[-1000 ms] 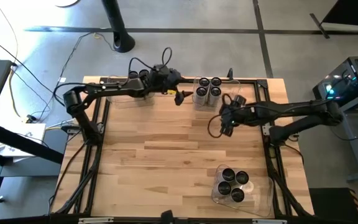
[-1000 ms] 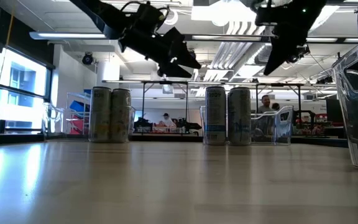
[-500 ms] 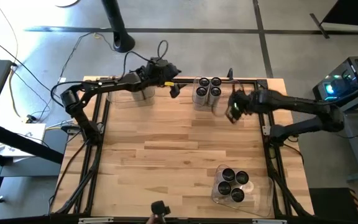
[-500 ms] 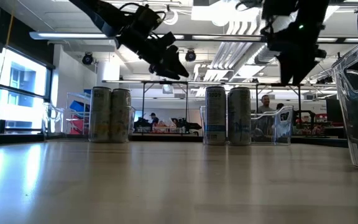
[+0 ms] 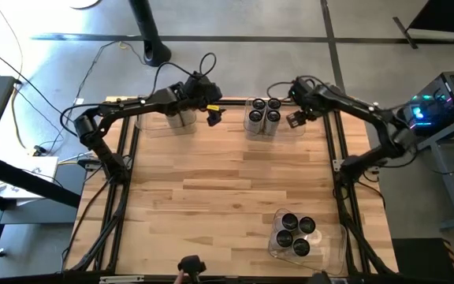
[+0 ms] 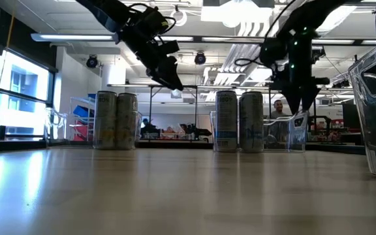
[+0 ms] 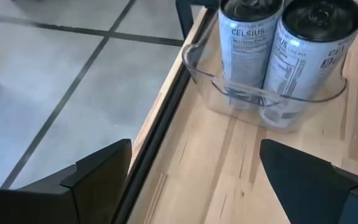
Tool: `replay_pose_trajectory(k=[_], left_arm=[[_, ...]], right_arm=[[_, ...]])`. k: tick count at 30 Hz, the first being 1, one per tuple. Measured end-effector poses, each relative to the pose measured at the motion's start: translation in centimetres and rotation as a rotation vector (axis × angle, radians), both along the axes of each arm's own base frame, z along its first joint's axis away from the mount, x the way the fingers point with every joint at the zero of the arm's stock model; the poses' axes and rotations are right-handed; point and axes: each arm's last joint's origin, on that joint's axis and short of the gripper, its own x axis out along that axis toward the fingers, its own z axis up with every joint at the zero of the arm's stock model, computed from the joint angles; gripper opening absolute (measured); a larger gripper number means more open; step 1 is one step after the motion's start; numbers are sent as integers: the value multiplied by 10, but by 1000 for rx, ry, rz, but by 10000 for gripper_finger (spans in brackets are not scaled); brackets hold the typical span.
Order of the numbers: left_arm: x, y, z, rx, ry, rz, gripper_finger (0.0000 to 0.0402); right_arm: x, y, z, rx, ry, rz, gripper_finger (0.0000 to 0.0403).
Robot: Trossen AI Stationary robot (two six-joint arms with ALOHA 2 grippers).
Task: Sort soda cans
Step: Adjust the top center transparent bin
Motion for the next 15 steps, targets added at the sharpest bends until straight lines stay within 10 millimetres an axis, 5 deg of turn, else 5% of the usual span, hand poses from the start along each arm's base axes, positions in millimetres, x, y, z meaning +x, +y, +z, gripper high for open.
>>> replay_pose_trajectory(k=[7,15], left_arm=[[0,0,0,5,3,-4,351],[-4,-2,4,58,48,-31,351]], right_arm=[[7,-33,-15,37,47,13,100],[17,-50,-25,36,95,133,48]])
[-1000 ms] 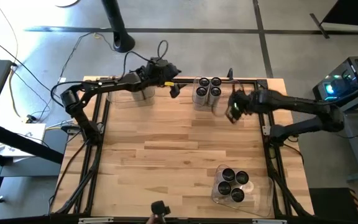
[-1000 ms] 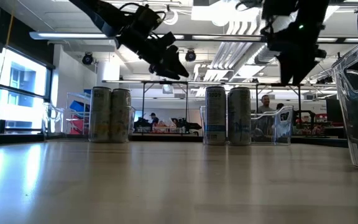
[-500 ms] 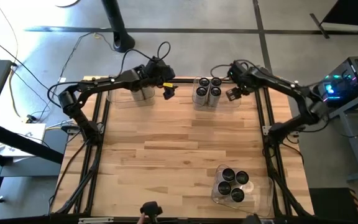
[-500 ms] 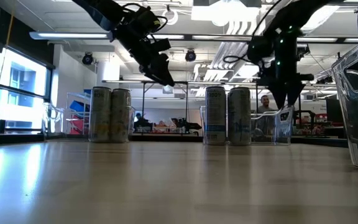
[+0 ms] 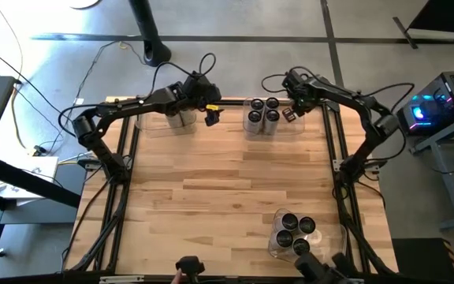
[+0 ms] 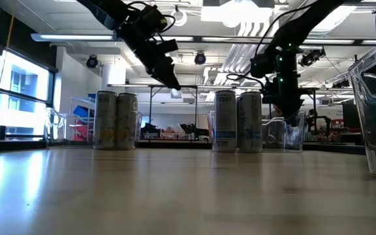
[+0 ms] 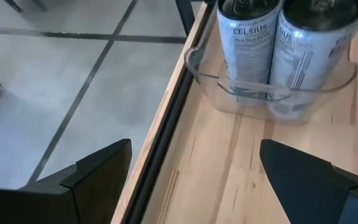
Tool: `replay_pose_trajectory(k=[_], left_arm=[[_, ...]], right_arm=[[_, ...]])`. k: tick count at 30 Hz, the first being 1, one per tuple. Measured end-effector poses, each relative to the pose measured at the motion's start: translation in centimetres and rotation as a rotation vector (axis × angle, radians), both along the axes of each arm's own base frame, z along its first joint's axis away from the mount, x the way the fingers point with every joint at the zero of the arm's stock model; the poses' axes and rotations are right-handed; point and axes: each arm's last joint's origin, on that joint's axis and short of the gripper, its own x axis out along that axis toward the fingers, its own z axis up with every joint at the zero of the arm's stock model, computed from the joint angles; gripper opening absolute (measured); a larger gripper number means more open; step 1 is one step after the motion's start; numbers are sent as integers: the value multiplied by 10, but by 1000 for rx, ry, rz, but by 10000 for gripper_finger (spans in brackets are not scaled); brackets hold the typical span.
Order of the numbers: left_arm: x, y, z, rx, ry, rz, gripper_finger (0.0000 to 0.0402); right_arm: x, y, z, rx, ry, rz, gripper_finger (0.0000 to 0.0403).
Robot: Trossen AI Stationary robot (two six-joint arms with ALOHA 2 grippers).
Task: Sort soda cans
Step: Adjust the top center transparent bin
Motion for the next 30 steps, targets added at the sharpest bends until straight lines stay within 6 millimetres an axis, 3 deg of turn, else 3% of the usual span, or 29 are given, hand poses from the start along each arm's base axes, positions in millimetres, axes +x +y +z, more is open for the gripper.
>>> replay_pose_trajectory(k=[13,22,30], left_arm=[[-16,-12,26,51,2,-72,351],[-15,-28,20,17,81,-244,351],[-9,-43,12,31,100,-439,351]], right_arm=[[14,-23,3,-114,-129,436,42],[13,-20,2,-69,-110,470,46],[5,-10,9,-23,-93,436,150]])
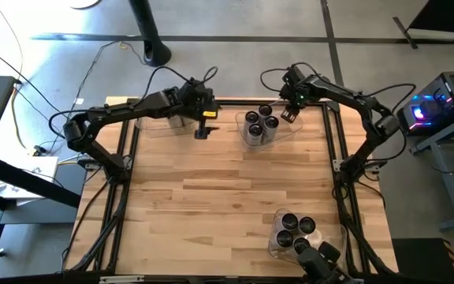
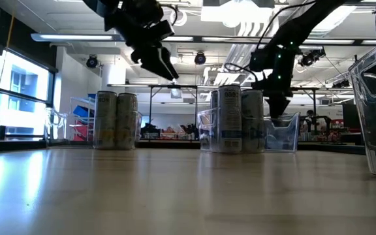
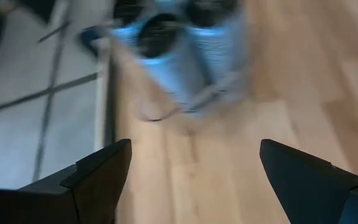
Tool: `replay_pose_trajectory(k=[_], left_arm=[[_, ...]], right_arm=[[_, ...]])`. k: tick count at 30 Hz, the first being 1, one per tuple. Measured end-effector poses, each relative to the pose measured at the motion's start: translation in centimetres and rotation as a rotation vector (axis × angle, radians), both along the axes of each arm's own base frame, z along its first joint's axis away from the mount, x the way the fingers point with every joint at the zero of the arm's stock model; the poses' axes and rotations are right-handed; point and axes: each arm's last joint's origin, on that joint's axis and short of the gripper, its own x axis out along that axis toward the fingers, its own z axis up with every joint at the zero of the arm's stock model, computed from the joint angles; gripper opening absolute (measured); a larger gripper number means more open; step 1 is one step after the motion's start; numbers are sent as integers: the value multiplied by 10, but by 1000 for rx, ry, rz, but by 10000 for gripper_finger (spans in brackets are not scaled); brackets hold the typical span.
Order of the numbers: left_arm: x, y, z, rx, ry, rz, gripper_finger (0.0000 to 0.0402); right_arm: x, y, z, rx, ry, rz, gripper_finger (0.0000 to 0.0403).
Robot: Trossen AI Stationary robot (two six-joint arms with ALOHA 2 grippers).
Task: Sort soda cans
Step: Adjust the top center transparent bin
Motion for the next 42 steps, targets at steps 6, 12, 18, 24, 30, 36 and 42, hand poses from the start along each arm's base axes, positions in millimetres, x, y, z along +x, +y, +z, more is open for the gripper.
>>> replay_pose_trajectory(k=[6,12,18,24,30,36,42], left_arm=[[-1,-3,-11,-8,7,-104,351],[6,-7,-9,-109,-124,-302,351],[26,-6,-30,-71,-133,-392,351],[39,-4,-43,48,-35,-339,351],[49,6,-54,30,-10,-290,351],[56,13,-77,-14,34,-263,351],[62,14,-84,-9,17,-270,336]], right_arm=[[-11,13,34,-103,-62,-43,197],[-30,41,84,-271,-182,-149,199],[-21,97,117,-304,-330,11,200],[2,154,127,-255,-434,204,200],[18,211,125,-149,-506,254,200],[20,281,120,-67,-544,270,200],[20,328,112,-72,-595,223,200]])
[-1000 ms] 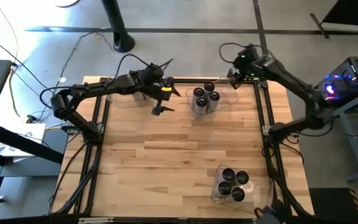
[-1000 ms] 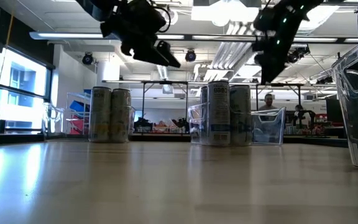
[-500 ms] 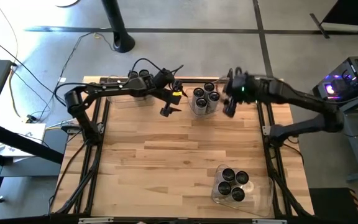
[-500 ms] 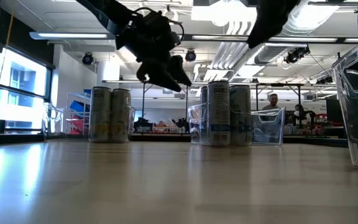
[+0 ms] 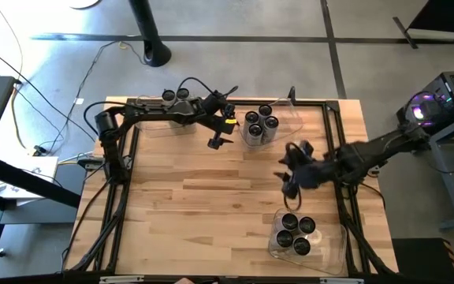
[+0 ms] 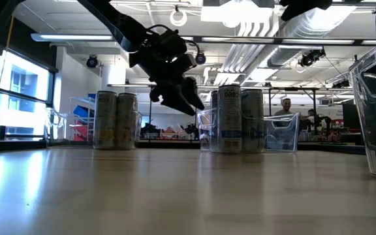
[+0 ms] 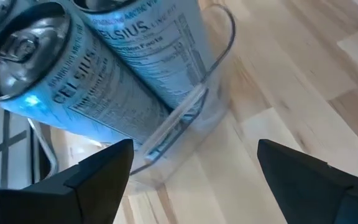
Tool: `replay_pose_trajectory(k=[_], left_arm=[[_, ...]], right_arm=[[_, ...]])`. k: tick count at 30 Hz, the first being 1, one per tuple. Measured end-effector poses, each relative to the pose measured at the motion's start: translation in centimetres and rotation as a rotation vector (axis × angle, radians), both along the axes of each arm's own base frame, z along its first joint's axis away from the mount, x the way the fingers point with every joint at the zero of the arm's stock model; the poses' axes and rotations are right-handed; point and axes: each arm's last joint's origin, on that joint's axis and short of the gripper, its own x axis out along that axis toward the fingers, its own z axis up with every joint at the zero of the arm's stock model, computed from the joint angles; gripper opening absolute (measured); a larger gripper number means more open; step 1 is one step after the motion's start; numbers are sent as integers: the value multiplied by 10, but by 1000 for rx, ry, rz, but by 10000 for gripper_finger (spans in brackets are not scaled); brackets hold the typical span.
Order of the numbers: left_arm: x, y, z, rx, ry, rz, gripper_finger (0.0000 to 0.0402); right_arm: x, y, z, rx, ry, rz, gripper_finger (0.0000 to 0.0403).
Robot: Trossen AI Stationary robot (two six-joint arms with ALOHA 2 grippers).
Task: Sort soda cans
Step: Adjust the top center transparent bin
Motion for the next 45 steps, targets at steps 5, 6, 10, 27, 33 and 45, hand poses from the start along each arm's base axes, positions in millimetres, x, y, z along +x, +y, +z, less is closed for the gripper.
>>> replay_pose_trajectory(k=[5,6,10,27,33,45], left_arm=[[1,0,1,-2,2,-3,310],[0,0,1,1,5,-7,305],[1,0,-3,9,21,-21,291],[5,-12,4,59,23,9,262],[6,-3,10,114,-49,7,257],[7,28,-18,134,-47,50,257]], right_arm=[[4,20,-10,-18,0,-15,200],[6,23,-13,-22,7,-14,200],[12,27,-20,-33,28,-16,200],[22,37,-25,3,1,0,200],[23,37,-25,16,-7,-13,200],[24,38,-24,37,-24,-30,200]])
